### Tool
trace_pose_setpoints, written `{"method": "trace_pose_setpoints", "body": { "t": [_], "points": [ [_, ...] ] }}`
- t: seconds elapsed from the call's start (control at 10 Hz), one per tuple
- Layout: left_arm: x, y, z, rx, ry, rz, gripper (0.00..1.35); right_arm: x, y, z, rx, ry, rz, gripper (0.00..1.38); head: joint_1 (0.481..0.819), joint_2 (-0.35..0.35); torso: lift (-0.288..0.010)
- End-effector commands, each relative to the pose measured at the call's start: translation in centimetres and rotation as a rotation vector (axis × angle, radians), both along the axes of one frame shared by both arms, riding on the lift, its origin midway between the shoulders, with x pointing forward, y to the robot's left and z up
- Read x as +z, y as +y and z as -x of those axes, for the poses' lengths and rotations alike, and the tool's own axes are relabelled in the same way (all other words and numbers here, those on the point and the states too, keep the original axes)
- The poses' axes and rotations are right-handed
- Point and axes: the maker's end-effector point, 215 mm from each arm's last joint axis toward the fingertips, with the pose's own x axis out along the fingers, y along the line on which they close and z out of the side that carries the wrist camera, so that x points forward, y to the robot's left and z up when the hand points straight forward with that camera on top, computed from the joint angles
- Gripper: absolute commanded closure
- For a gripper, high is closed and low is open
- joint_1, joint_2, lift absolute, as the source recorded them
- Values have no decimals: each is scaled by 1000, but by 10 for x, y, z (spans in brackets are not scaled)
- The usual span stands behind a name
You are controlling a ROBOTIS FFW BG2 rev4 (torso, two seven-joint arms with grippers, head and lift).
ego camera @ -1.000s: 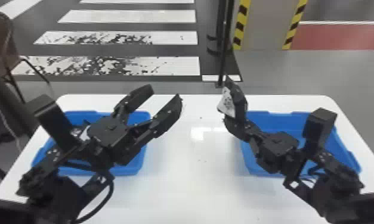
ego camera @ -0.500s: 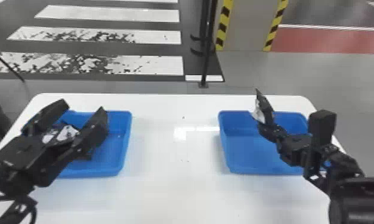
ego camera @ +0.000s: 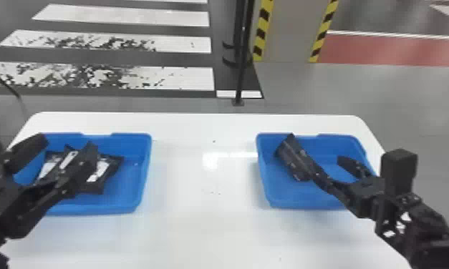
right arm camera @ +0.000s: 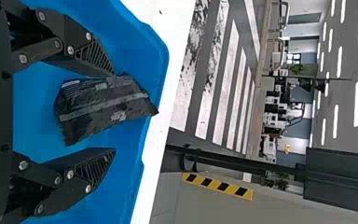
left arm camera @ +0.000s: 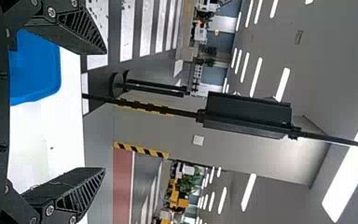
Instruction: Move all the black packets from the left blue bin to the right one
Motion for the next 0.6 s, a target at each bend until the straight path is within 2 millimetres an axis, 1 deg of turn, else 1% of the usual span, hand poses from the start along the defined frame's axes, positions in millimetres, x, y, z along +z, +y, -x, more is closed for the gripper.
{"method": "trace_pose_setpoints", "body": {
  "t": [0.0, 0.1, 0.2, 0.3, 0.4, 0.5],
  "points": [
    [-9, 19, -1, 42, 28, -51, 150, 21, 13, 36, 14, -40, -1, 182, 695, -68, -140],
    [-13, 38, -3, 86, 43, -97, 150, 37, 30, 58, 43, -91, -27, 183, 695, -45, -140],
    [-24, 58, -4, 133, 85, -145, 150, 52, 43, 79, 57, -146, -59, 185, 695, -25, -140],
    [-29, 74, -8, 169, 108, -186, 150, 66, 52, 97, 61, -188, -94, 185, 695, 27, -140],
    [-42, 84, -14, 192, 146, -197, 150, 71, 60, 114, 63, -194, -130, 186, 695, 72, -140],
    [-61, 98, -20, 220, 208, -205, 150, 78, 72, 125, 78, -198, -161, 190, 695, 107, -140]
  ]
}}
